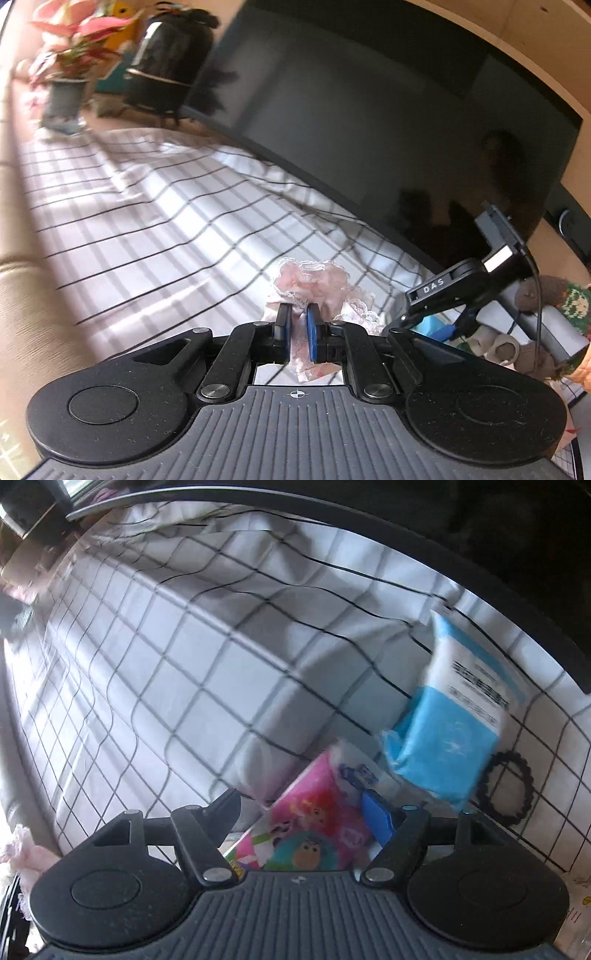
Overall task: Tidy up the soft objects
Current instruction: 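Reach the right gripper toward the blue face mask beside the tissue pack, then close the right gripper on the blue face mask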
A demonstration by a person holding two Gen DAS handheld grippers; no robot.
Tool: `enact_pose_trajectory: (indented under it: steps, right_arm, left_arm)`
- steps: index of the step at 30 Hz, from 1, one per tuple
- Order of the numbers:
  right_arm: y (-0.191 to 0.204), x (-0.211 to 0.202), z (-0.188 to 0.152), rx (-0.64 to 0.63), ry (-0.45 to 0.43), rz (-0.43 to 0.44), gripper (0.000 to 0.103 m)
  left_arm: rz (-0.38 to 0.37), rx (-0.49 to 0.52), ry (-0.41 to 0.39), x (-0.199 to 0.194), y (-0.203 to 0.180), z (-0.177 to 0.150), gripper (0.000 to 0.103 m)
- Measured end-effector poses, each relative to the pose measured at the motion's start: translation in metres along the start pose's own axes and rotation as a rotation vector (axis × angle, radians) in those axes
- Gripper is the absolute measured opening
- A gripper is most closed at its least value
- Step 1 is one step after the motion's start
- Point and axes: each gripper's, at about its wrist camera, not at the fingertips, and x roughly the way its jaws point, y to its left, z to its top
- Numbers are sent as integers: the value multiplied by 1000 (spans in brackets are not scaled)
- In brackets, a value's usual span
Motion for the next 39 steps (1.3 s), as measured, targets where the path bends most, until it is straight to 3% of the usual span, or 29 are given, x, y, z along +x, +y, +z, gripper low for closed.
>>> enact_pose_trajectory:
  steps: [5, 7, 9, 12, 17, 20, 25, 29, 33, 35, 39]
  right_arm:
    - [51, -22, -25, -211, 6, 137, 69]
    - [54, -31, -29, -194, -13, 124, 69]
    - [49, -37, -31, -148, -34, 53, 69]
    - [45, -44, -36, -171, -41, 1, 69]
    - [35, -43, -45, 42, -20, 56, 69]
    - [41, -29, -48, 163, -48, 34, 69]
    - [65, -13, -47, 143, -116, -97, 75]
    - [56, -27, -65, 170, -125, -50, 75]
    - [42, -27, -65, 292, -126, -53, 75]
    - [44, -15, -52, 334, -123, -85, 75]
    - [56, 16, -32, 297, -114, -258, 81]
  left_arm:
    - [6, -49, 5, -9, 19, -6, 11]
    - [-5, -64, 11, -9, 21, -10, 11]
    - [-14, -67, 19, -9, 22, -12, 11]
    - [-29, -70, 25, -9, 23, -15, 11]
    - [-35, -92, 38, -3, 29, -17, 11]
    - [-47, -99, 48, 0, 30, -16, 11]
    - [-62, -87, 57, 1, 36, -12, 11]
    - [-63, -99, 55, -2, 45, -11, 11]
    - [-74, -121, 51, 2, 52, -9, 11]
    - [-85, -130, 56, 7, 53, -8, 11]
    - [-110, -135, 65, 10, 51, -11, 11]
